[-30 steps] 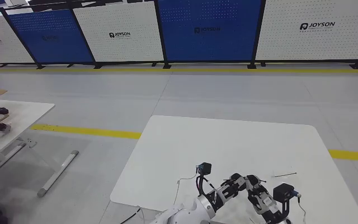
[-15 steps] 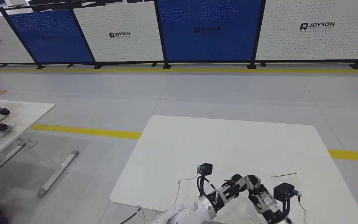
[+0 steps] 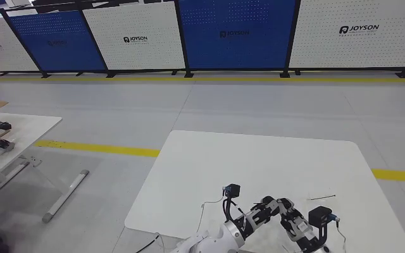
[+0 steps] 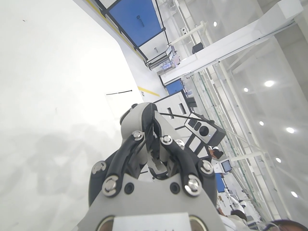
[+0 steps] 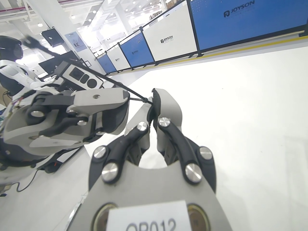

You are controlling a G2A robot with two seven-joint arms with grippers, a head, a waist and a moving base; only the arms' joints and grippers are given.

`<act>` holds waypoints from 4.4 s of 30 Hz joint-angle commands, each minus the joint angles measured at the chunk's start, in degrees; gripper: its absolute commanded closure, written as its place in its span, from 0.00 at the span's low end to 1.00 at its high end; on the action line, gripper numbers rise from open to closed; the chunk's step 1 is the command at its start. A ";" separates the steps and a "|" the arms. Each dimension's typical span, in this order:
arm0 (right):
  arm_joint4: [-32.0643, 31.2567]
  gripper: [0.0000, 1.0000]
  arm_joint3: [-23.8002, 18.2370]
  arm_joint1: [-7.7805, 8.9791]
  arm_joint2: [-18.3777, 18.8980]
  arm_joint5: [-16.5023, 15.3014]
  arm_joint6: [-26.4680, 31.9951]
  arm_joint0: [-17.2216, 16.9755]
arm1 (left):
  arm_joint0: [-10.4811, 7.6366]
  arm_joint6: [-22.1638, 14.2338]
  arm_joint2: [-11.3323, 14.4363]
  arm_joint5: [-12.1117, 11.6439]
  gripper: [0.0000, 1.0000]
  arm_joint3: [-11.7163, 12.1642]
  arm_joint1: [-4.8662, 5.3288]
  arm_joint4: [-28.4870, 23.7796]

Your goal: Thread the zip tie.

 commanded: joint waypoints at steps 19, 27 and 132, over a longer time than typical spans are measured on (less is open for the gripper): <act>-1.75 1.00 0.19 0.05 -0.50 0.00 1.06 0.24 | 0.74 0.05 -0.48 -3.45 1.00 -0.69 0.18 -0.21; -2.49 1.00 0.17 0.05 -0.55 0.00 1.18 0.18 | 1.43 -0.18 -0.72 -4.35 1.00 -2.00 0.37 0.04; 44.79 0.00 -4.20 2.73 17.41 0.00 -10.68 -7.74 | 5.60 17.35 -10.00 -3.32 1.00 0.13 0.60 -2.29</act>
